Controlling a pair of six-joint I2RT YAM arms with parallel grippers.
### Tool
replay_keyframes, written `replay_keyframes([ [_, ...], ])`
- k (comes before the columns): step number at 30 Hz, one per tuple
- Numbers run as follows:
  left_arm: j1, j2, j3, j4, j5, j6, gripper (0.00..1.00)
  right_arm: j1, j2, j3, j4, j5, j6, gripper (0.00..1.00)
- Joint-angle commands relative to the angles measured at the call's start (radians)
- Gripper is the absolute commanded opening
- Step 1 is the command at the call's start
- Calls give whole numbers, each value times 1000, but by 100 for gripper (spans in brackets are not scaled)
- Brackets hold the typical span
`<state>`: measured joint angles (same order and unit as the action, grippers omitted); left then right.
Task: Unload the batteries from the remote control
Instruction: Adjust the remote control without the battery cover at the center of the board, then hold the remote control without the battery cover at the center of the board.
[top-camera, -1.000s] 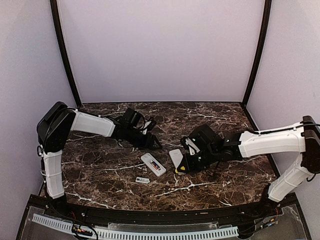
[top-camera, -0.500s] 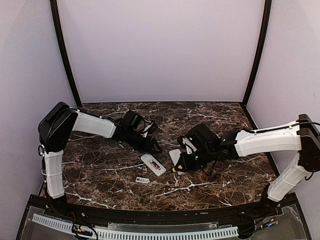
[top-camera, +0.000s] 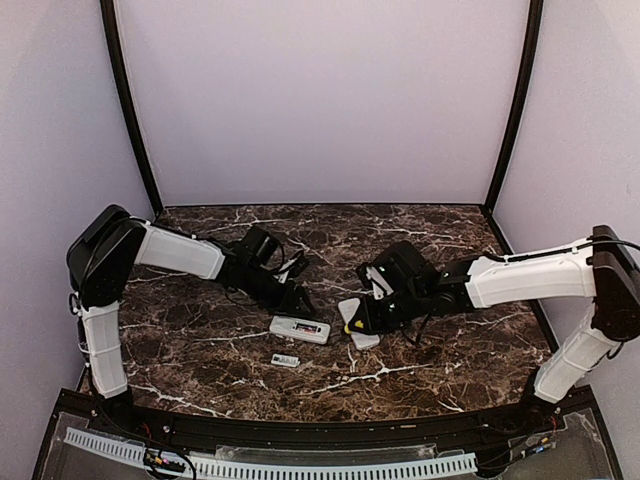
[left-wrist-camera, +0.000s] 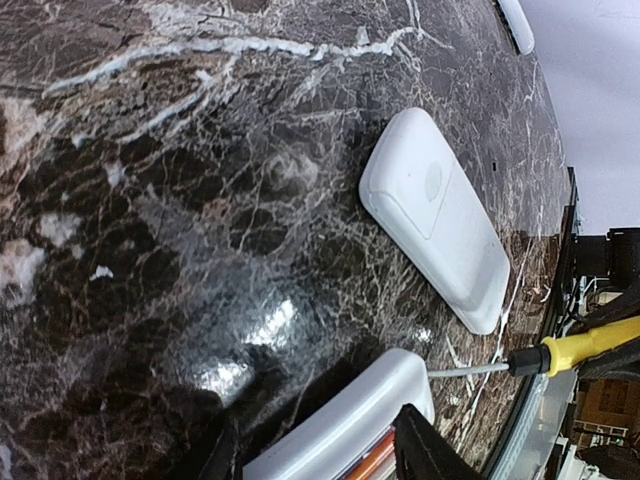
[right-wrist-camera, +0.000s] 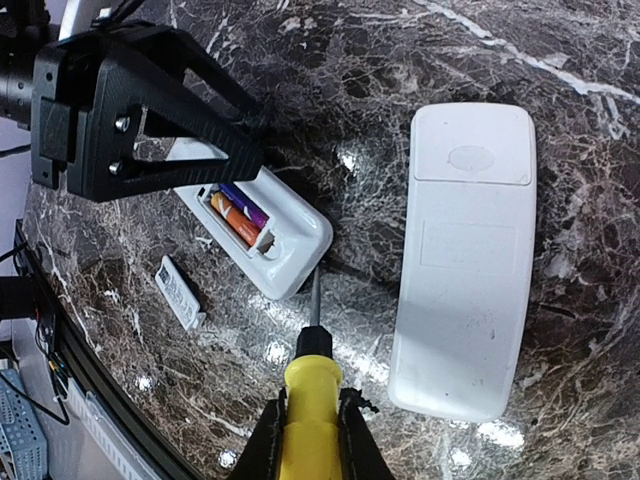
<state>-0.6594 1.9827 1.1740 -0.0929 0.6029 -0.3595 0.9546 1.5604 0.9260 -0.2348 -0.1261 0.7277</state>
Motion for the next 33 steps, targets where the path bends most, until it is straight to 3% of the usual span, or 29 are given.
replay_keyframes([
  [1, -7, -68, -37, -85, 12, 3, 51, -21, 24, 42, 75, 17, -27, 0],
  [10, -8, -157, -85, -127, 26, -19, 52, -61, 38, 79, 61, 45, -80, 0],
  [14, -8, -225, -96, -156, -73, -34, 53, -67, 1, 108, -5, 75, -141, 0],
  [26, -8, -414, -269, -112, -223, -268, 56, 5, -11, 211, -147, 37, -152, 0],
  [33, -7, -399, -331, -43, -180, -344, 50, 57, 72, 313, -244, 116, -115, 0],
])
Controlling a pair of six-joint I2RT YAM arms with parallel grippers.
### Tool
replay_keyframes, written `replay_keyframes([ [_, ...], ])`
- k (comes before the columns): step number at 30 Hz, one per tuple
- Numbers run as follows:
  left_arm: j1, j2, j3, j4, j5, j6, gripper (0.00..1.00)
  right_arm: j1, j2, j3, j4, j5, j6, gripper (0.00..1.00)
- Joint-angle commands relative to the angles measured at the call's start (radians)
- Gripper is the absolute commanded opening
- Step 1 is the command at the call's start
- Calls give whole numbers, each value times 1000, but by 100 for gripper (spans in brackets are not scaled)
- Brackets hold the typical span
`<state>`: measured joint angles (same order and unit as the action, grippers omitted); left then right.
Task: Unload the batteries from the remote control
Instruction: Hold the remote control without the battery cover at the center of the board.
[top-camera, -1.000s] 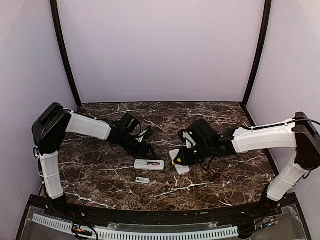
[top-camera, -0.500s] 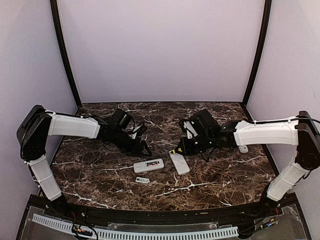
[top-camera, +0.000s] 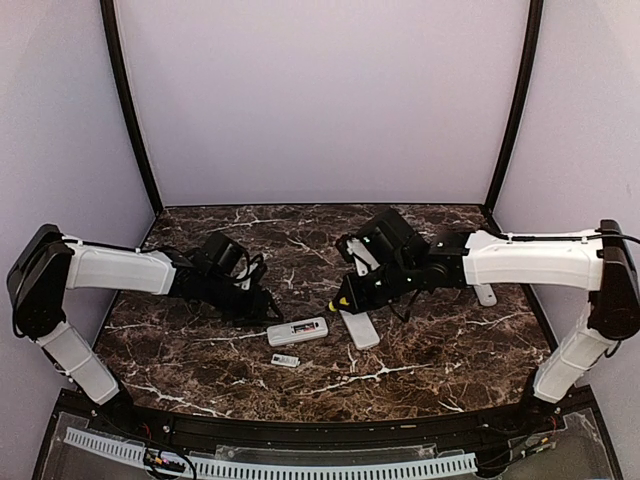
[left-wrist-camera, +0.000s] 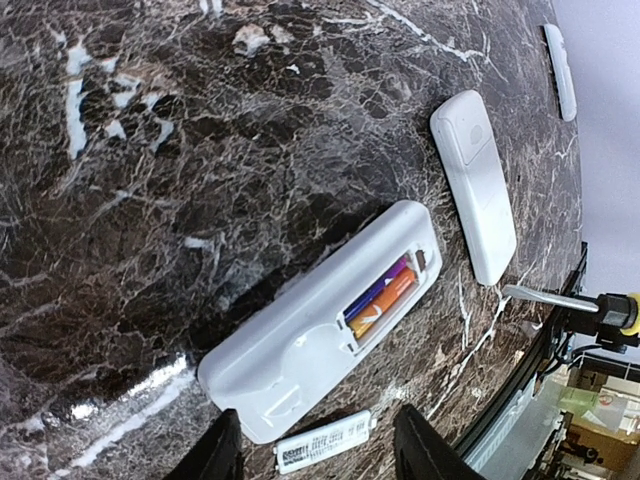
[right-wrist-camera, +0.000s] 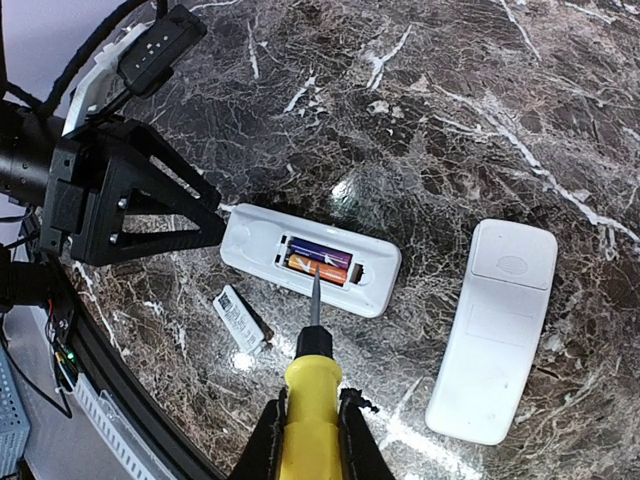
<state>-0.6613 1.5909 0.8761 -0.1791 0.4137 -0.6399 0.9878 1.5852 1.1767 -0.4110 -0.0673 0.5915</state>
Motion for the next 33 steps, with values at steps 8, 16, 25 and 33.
replay_keyframes([
  [8, -6, 7, -31, 11, -19, -26, 46, 48, 108, 121, -100, 63, 16, 0],
  [16, -6, 30, -35, -5, -19, -11, 45, 51, 157, 162, -133, 96, 14, 0],
  [25, -6, 47, -37, -12, -5, -8, 44, 51, 188, 193, -152, 103, 9, 0],
  [33, -5, 59, -41, -20, -1, -3, 43, 51, 204, 207, -156, 94, 3, 0],
])
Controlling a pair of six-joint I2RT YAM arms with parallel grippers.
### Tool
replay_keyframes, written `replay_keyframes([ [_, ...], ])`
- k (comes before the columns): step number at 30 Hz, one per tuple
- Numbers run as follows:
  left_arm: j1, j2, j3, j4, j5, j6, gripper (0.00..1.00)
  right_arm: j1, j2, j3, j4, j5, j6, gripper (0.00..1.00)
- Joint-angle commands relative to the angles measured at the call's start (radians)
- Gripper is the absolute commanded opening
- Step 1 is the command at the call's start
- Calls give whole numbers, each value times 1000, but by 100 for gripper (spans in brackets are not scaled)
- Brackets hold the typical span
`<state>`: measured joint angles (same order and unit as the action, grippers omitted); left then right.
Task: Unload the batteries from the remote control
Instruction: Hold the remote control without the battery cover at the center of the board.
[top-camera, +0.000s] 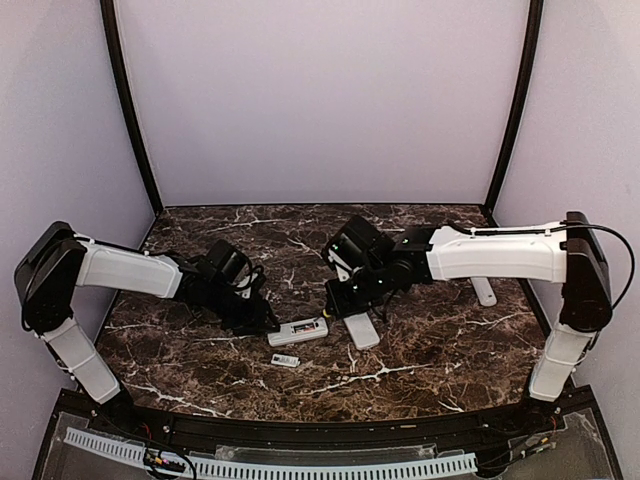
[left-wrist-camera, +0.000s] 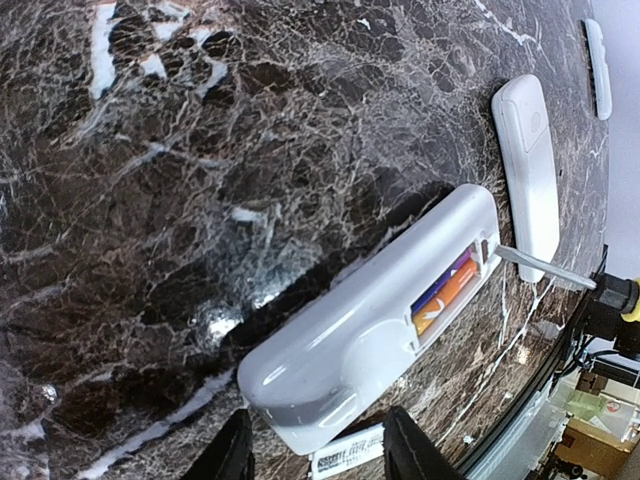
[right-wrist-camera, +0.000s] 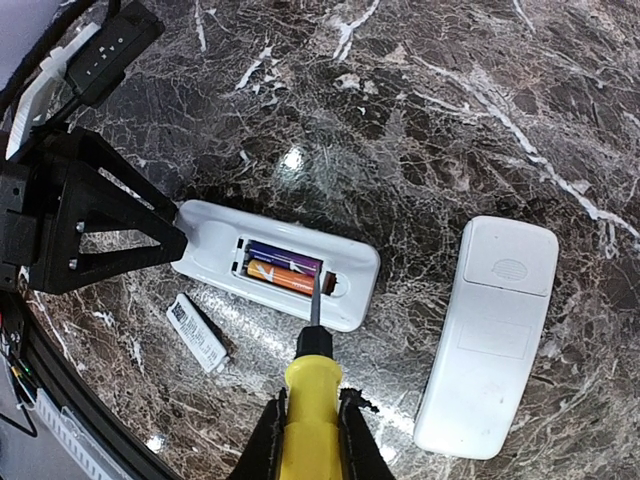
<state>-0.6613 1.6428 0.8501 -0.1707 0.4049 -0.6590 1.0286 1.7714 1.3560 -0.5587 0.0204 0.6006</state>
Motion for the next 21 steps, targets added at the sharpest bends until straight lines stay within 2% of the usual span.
replay_keyframes([
  [1, -6, 7, -16, -26, 9, 15, 43, 10, 19, 28, -10, 6, -6, 0],
  [21, -6, 20, -20, -14, 22, 13, 38, 10, 56, 55, -48, 14, -4, 0],
])
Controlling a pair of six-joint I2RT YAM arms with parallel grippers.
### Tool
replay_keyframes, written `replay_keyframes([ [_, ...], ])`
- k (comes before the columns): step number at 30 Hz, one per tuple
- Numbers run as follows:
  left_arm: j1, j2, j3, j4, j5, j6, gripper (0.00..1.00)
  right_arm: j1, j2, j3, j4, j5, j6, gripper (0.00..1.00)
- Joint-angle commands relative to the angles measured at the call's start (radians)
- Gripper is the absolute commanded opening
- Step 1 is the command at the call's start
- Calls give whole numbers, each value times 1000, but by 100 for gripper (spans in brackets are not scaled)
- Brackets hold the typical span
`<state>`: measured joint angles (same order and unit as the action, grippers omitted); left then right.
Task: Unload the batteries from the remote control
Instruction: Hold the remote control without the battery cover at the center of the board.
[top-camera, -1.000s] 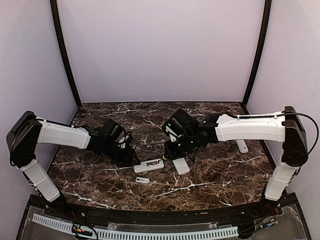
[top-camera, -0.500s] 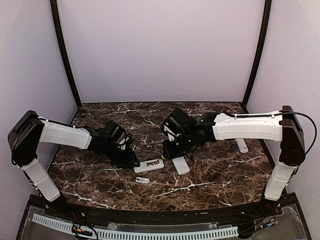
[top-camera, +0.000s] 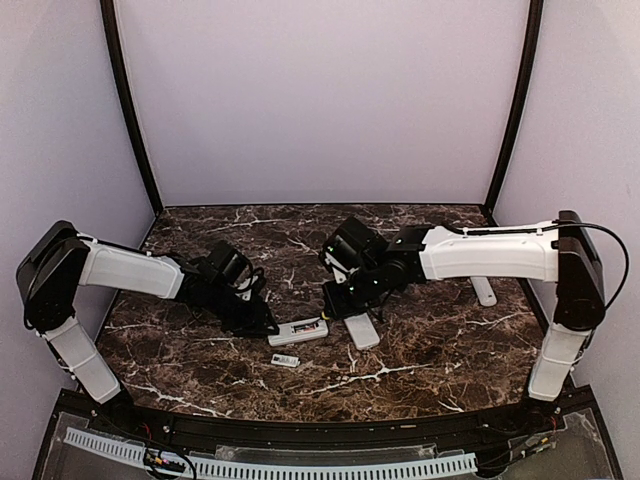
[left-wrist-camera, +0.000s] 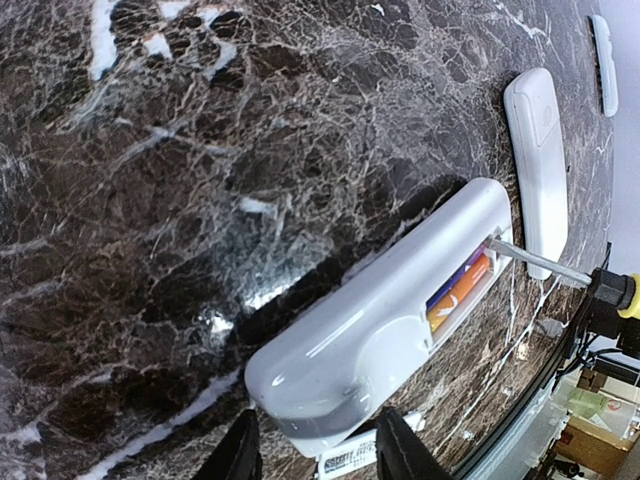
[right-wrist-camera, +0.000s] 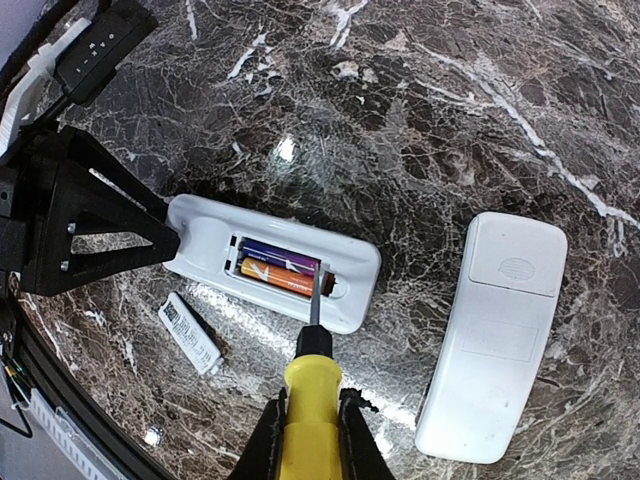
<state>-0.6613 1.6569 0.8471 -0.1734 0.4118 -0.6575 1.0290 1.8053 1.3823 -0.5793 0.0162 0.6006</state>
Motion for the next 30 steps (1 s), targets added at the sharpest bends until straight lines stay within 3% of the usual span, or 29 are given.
replay_keyframes([
  [1, -6, 6, -17, -11, 16, 10, 38, 11, 24, 31, -31, 22, -3, 0],
  [18, -6, 9, -21, 18, 40, -4, 37, 51, 85, 141, -174, 148, -22, 0],
  [30, -5, 18, -33, 47, 51, -9, 37, 47, 92, 130, -125, 57, 20, 0],
])
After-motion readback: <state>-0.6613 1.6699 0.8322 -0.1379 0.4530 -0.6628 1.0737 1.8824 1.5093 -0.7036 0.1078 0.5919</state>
